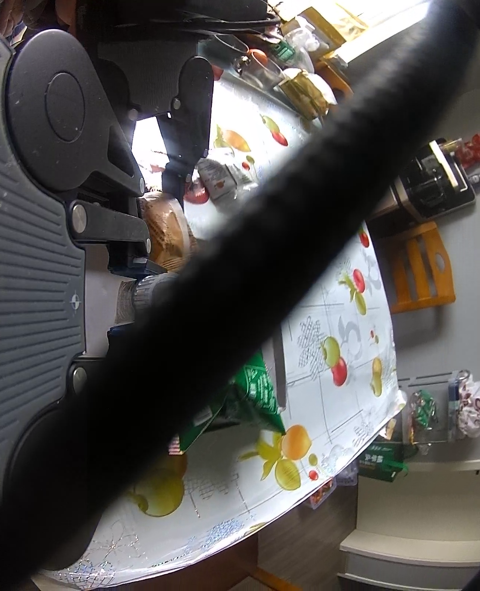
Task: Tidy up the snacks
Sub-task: 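Lower the snack tube into the box with right tool while left tool holds nut bag, then lower the tan nut bag into the white box and open the left tool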
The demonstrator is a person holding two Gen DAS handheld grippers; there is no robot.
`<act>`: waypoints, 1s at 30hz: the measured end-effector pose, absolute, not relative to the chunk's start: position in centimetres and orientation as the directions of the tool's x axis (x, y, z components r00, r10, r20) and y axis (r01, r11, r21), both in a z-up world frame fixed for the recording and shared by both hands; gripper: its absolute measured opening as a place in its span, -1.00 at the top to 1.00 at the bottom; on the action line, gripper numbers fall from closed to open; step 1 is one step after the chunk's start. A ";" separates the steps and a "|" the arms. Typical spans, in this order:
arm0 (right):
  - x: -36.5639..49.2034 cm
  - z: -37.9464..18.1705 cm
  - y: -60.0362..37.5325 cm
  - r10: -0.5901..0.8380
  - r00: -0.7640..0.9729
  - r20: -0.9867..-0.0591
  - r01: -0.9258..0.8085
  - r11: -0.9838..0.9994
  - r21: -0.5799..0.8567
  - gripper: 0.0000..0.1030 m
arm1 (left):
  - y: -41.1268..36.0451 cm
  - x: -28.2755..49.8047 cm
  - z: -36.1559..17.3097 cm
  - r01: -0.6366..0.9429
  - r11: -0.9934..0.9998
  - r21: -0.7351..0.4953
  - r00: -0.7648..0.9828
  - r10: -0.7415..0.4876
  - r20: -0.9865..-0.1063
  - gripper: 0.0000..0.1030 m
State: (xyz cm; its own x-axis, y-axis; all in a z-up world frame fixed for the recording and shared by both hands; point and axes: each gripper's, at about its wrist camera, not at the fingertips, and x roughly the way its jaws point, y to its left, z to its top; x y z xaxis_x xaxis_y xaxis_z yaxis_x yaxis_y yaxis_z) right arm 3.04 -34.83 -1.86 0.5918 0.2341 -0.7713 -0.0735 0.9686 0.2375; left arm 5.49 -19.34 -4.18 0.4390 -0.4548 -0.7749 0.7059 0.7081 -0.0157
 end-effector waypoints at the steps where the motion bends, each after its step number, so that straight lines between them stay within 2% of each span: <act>1: 3.1 -2.0 -35.0 0.233 0.590 -0.773 -0.071 0.969 0.238 0.50 | -19.5 5.5 -4.4 0.708 0.706 -0.019 0.433 -0.456 -0.778 0.32; 30: 7.5 -4.7 -35.8 0.236 0.517 -0.823 -0.133 0.972 0.195 0.50 | -22.2 6.7 -7.2 0.700 0.713 -0.037 0.396 -0.430 -0.811 0.32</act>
State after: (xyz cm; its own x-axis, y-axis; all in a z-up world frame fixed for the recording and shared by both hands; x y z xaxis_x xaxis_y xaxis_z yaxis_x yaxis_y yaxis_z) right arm 7.49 -35.83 -4.71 0.5171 0.2358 -0.8228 -0.1333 0.9718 0.1947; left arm 6.67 -22.24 -7.18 0.3957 -0.4302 -0.8114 0.7001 0.7131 -0.0366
